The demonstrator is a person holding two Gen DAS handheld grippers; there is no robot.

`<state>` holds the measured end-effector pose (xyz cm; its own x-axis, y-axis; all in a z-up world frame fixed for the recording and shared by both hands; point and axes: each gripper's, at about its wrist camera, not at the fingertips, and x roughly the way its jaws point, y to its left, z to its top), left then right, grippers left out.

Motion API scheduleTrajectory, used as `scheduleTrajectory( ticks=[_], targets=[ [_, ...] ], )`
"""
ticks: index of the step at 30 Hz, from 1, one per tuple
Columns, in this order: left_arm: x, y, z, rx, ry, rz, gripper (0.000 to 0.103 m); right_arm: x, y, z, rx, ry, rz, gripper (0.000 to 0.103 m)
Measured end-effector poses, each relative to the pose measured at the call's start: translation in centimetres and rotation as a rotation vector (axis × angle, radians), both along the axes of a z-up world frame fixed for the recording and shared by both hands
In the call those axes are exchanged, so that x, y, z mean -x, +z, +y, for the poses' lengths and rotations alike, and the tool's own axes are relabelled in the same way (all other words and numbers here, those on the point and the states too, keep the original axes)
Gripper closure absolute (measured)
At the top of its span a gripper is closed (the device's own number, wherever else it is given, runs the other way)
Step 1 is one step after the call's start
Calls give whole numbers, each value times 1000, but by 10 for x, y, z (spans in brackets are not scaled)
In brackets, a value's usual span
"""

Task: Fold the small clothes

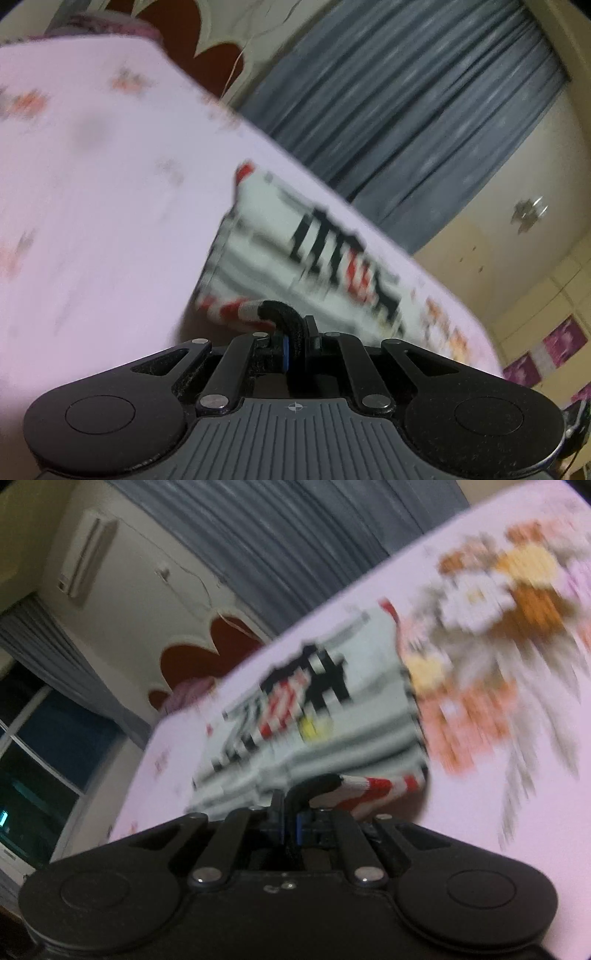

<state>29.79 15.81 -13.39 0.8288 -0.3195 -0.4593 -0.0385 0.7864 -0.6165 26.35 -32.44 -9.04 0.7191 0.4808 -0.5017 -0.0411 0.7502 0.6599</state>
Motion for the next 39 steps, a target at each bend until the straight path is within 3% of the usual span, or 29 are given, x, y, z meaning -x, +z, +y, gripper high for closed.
scheduleTrajectory(
  ticks=[5, 11, 16, 20, 22, 24, 26, 27, 28, 29, 30, 31, 33, 35, 39],
  targets=[
    [-80, 30, -1, 3, -14, -53, 97, -67, 23, -5, -6, -46, -54, 98],
    [-195, 37, -5, -44, -42, -24, 97, -158, 23, -11, -5, -91, -27, 98],
    [-285, 27, -15, -99, -102, 46, 97, -234, -8, -23, -48, -168, 55, 97],
    [-341, -4, -21, -111, -130, 150, 97, -278, -43, -25, -62, -188, 152, 97],
    [-356, -17, -22, -93, -154, 169, 97, -294, -57, -23, -46, -191, 193, 97],
    [-369, -24, -21, -39, -179, 135, 97, -310, -71, -23, -58, -187, 218, 93],
    [-378, -30, -16, 40, -189, 87, 96, -323, -80, -27, -70, -219, 221, 82],
    [-384, -33, -16, 63, -187, 80, 90, -329, -85, -31, -84, -245, 214, 80],
    [-388, -35, -17, 71, -177, 73, 73, -332, -87, -34, -95, -273, 209, 73],
    [-389, -35, -17, 76, -165, 53, 58, -332, -87, -36, -92, -316, 188, 56],
    [-388, -34, -17, 66, -142, 27, 29, -330, -85, -38, -69, -367, 160, 44],
    [-385, -30, -17, 49, -115, -4, 15, -327, -82, -38, -44, -401, 136, 36],
    [-382, -26, -18, 13, -125, -35, 15, -322, -75, -38, -24, -388, 93, 39],
    [-387, -23, -29, -136, -161, -1, 16, -319, -69, -29, 54, -312, 74, 51],
    [-401, -33, -66, -438, -290, 103, 47, -325, -69, 11, 315, -118, 80, 55]
  ],
)
